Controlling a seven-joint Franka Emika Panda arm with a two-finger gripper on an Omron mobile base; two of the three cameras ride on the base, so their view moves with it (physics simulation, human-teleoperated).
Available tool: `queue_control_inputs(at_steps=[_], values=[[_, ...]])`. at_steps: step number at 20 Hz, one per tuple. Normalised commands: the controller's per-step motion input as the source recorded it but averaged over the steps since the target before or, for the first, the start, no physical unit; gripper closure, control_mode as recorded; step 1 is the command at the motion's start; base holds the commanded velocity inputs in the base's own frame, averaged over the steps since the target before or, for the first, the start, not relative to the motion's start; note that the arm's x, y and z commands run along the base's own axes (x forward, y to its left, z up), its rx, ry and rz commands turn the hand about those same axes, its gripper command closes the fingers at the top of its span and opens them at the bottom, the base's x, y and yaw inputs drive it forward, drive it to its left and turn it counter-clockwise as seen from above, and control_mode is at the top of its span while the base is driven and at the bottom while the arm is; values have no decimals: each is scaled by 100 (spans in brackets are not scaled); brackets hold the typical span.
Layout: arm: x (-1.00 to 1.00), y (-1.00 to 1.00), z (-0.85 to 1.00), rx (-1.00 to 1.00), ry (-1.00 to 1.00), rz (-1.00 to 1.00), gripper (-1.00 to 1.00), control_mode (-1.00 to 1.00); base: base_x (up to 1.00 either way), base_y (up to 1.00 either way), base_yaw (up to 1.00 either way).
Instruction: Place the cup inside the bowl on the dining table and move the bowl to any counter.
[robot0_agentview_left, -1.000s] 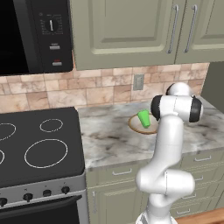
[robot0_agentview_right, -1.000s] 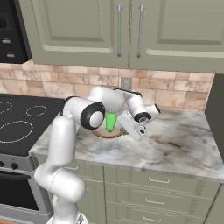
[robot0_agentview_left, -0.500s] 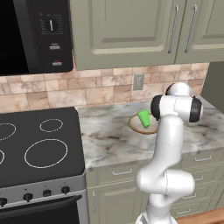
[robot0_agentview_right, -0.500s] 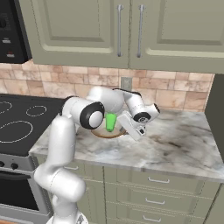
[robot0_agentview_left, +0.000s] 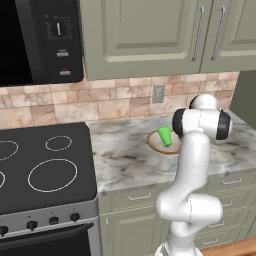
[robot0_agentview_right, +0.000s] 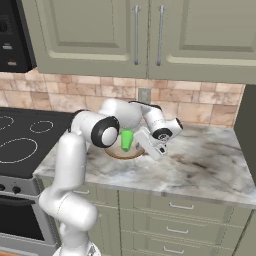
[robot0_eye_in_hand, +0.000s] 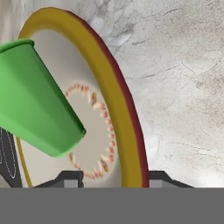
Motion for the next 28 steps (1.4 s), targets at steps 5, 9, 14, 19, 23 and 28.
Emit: queue_control_inputs(at_steps=[5,9,14,19,23,28], values=[[-3,0,0,0,-4,0,-100,-100,0,0,0],[-11,-7,6,0,0,0,-100,-100,0,0,0],[-19,-17,1,0,-2,0,-100,-100,0,0,0],[-32,-6,25,0,-7,0,-100,-100,0,0,0],[-42,0,42,0,-13,0,-100,-100,0,0,0],[-52,0,35,0,-12,0,-100,-100,0,0,0]])
